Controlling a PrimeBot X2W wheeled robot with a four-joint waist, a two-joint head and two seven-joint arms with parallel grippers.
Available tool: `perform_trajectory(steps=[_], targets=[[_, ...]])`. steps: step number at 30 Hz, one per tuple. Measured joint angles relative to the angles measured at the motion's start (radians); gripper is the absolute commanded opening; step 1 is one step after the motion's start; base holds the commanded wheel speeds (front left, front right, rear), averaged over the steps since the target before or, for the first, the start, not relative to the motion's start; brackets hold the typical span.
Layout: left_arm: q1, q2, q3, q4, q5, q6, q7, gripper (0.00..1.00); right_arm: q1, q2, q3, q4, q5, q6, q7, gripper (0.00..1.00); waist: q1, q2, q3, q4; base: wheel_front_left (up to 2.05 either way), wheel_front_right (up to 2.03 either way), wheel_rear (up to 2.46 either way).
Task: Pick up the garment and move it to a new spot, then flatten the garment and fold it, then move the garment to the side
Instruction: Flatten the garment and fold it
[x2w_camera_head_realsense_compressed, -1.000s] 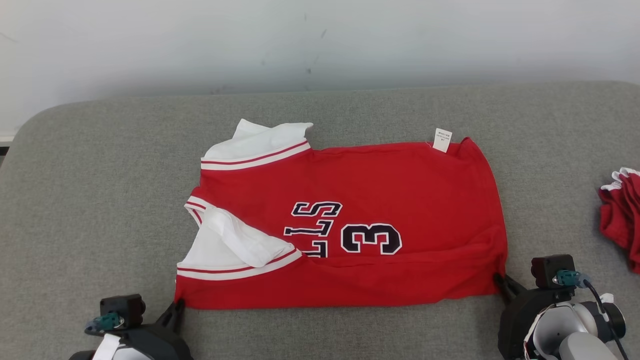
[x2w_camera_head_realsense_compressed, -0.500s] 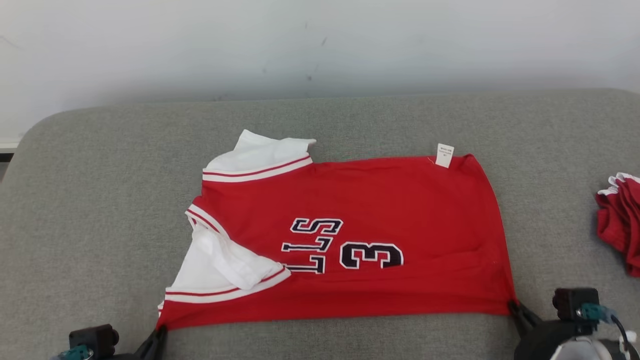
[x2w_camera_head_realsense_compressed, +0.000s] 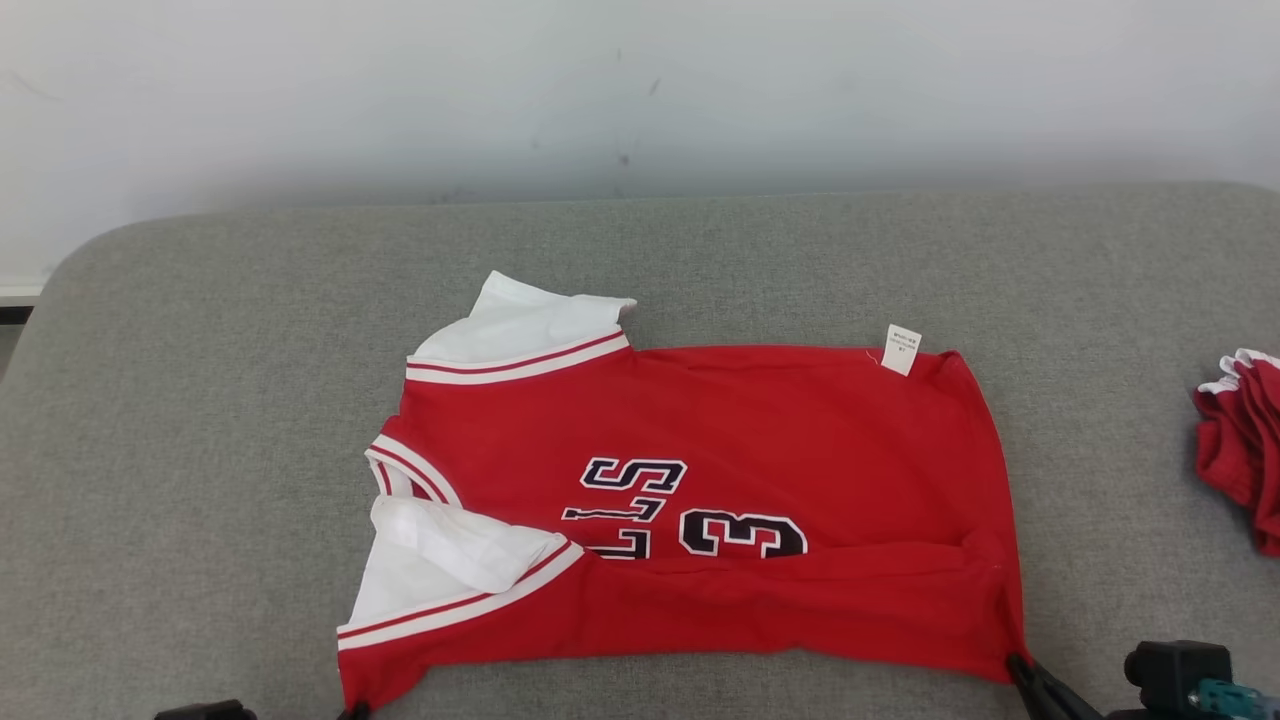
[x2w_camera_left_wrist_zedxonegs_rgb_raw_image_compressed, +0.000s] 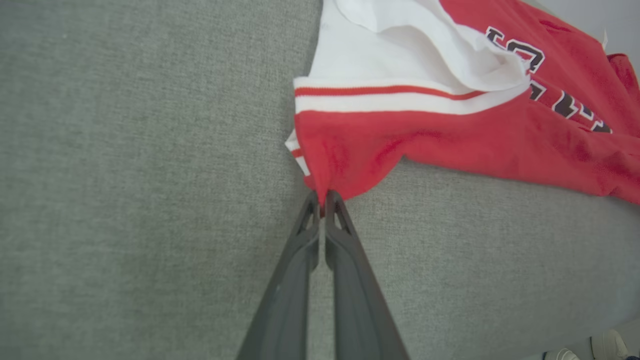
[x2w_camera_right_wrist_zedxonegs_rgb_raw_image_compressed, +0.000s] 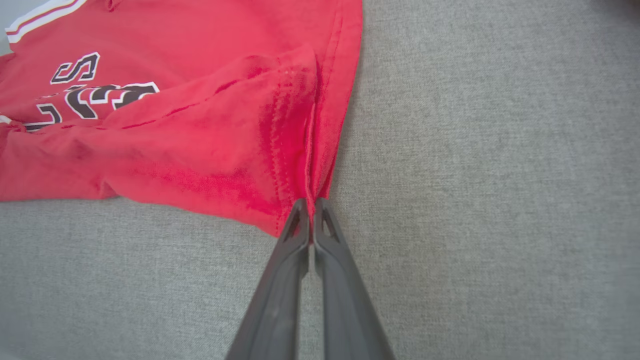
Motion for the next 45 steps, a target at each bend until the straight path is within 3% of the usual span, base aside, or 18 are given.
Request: perform_trajectory(steps=[4,14,25,31,38,39,40,41,45], targets=[[0.037,0.024,0.014,-0.075,-0.011,0.000,0.022,0.00,0.047,-0.008,-0.024,-0.075,0.019,0.000,0.025,0.00,-0.0001,0.0000,0.005,-0.007,0.00,0.00,0.00],[0.121,0.053,0.050,-0.213,-0.058,0.023,0.107,0.00,0.149,-0.027,-0.101,-0.231,0.048,-0.055,0.094,0.00,0.0000,0.0000,0.020,-0.013,0.00,0.00,0.00],[0.202,0.053,0.041,-0.308,-0.132,0.063,0.260,0.00,0.194,-0.026,-0.088,-0.291,0.081,-0.090,0.209,0.00,0.0000,0.0000,0.036,-0.011,0.00,0.00,0.00],[0.223,0.061,0.055,-0.353,-0.163,0.092,0.314,0.00,0.209,-0.033,-0.115,-0.307,0.086,-0.121,0.246,0.00,0.0000,0.0000,0.035,-0.009,0.00,0.00,0.00],[0.241,0.076,0.065,-0.406,-0.175,0.120,0.366,0.00,0.215,-0.037,-0.121,-0.331,0.090,-0.135,0.283,0.00,0.0000,0.0000,0.027,-0.013,0.00,0.00,0.00],[0.243,0.076,0.065,-0.408,-0.175,0.128,0.368,0.00,0.214,-0.037,-0.121,-0.333,0.090,-0.138,0.289,0.35,-0.0001,-0.0001,0.028,-0.014,0.00,0.00,0.00],[0.243,0.076,0.067,-0.412,-0.175,0.139,0.376,0.21,0.213,-0.036,-0.120,-0.335,0.090,-0.139,0.290,1.00,-0.0001,0.0000,0.028,-0.014,0.00,0.00,0.00],[0.243,0.077,0.067,-0.422,-0.173,0.151,0.384,1.00,0.210,-0.031,-0.120,-0.336,0.095,-0.144,0.299,1.00,-0.0001,0.0000,0.031,-0.015,0.00,0.00,0.00],[0.240,0.076,0.065,-0.428,-0.173,0.172,0.413,1.00,0.209,-0.030,-0.118,-0.334,0.100,-0.148,0.315,1.00,0.0000,0.0000,0.034,-0.015,0.00,0.00,0.00]])
